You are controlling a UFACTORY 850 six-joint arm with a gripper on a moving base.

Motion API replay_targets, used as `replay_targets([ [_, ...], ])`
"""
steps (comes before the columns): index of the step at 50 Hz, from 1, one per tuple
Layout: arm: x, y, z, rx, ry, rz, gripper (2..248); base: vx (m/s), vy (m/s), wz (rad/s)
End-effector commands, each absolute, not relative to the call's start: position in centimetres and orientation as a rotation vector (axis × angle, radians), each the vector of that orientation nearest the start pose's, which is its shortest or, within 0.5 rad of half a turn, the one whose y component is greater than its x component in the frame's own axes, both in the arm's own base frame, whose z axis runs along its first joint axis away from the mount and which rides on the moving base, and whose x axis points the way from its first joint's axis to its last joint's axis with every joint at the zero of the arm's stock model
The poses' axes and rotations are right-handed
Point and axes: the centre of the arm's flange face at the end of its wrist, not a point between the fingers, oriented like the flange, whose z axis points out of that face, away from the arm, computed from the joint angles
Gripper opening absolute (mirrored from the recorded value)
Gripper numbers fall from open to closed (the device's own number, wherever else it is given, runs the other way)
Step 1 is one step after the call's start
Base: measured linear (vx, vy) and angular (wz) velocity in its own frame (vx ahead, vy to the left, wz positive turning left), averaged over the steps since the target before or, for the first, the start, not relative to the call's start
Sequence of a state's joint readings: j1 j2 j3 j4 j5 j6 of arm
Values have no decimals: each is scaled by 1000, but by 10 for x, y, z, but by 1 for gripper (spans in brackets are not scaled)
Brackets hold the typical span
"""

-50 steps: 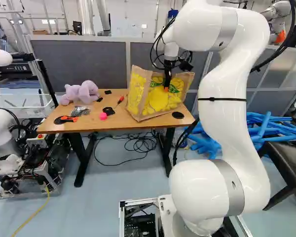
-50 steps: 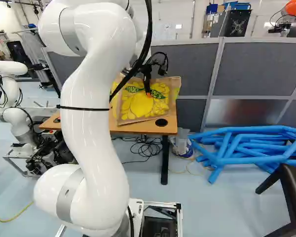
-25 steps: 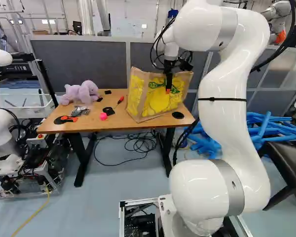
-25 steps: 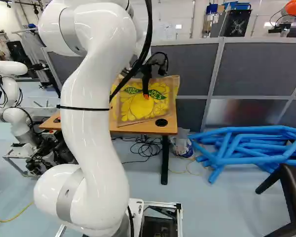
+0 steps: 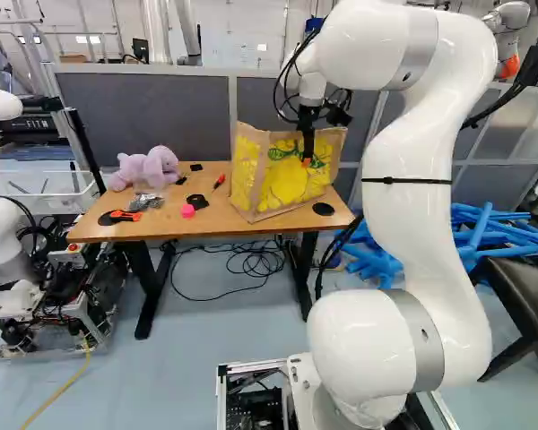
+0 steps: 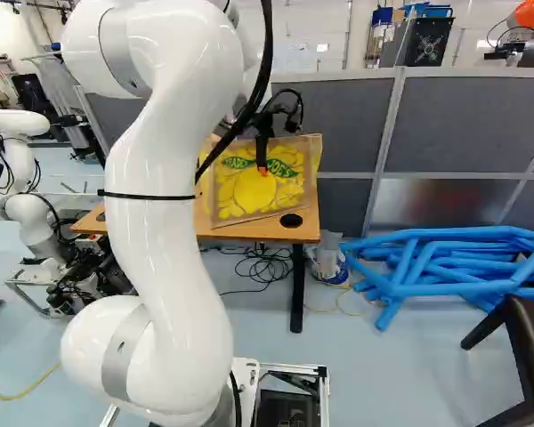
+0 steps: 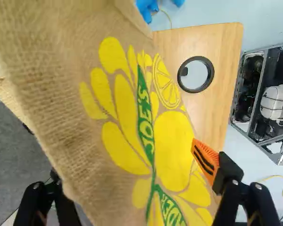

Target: Pick up the bag on the ground and place it on the table

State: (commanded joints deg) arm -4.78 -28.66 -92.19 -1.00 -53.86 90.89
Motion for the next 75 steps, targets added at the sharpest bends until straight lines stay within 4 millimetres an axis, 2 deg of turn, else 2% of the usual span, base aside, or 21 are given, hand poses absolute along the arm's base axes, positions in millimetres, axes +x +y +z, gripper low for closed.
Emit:
replay_targets([
  [28,630,-54,603,-2026,2218,-241,247,0,0,0],
  [75,617,-51,669,-2018,2207,-260,247,0,0,0],
])
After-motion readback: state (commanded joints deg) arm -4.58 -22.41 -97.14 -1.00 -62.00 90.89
